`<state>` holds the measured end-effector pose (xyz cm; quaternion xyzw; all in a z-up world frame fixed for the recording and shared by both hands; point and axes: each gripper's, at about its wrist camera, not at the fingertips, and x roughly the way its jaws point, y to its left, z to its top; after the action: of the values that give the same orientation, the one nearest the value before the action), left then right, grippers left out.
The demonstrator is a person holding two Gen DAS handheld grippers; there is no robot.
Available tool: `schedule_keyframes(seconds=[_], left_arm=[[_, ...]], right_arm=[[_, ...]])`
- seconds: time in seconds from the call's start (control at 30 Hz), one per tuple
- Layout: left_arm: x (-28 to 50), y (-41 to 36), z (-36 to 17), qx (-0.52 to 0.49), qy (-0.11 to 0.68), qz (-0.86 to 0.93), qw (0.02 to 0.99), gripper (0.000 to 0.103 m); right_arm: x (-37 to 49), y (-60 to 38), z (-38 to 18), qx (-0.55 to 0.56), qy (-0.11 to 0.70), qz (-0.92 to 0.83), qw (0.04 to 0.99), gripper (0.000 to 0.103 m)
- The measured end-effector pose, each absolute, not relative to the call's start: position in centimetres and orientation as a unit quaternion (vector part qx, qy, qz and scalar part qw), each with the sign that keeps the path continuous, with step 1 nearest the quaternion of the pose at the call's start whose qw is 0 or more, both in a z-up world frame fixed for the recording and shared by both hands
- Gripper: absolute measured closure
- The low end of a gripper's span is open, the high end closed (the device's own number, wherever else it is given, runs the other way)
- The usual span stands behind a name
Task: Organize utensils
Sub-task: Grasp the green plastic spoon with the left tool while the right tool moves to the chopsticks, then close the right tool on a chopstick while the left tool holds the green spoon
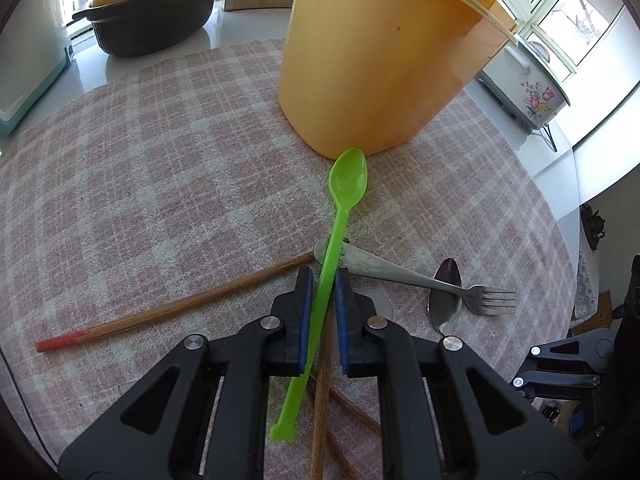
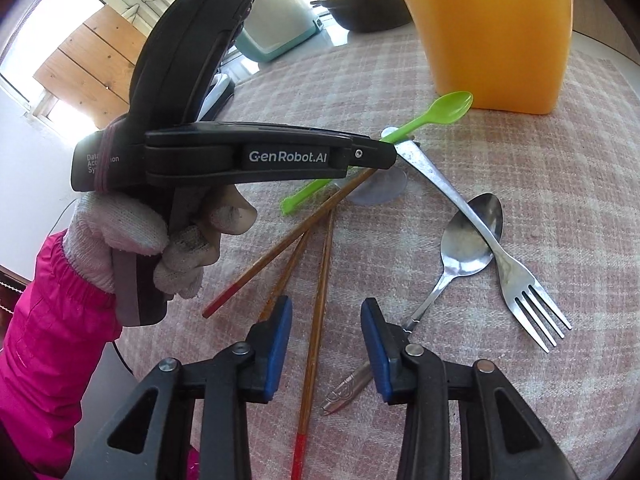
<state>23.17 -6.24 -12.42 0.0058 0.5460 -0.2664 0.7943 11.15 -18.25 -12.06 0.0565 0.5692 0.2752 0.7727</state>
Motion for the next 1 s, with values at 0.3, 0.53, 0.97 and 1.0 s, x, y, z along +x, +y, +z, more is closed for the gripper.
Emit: schedule_keyframes(seconds=[0.3, 0.53, 0.97, 1.0], left_arm=[[22.9, -5.4, -12.0, -0.011, 0.541, -0.270, 0.796, 0.099], [22.5, -3.9, -11.7, -0.015, 0.536, -0.261, 0.803, 0.099], [21.4, -0.4, -10.6, -0.039, 0.520, -0.243, 0.818, 0.099], [21.3, -0.2, -10.5, -0.042, 0.519, -0.243, 0.819, 0.099]], right_arm=[[12.0, -16.7, -12.6, 0.039, 0.577, 0.275, 0.768, 0.067], [13.2, -15.2, -13.1, 0.030, 0.582, 0.269, 0.767, 0.067], [13.5, -9.6, -14.0, -0.174, 0.581, 0.247, 0.756, 0.084], [13.5, -9.4, -14.0, -0.185, 0.582, 0.249, 0.752, 0.088]])
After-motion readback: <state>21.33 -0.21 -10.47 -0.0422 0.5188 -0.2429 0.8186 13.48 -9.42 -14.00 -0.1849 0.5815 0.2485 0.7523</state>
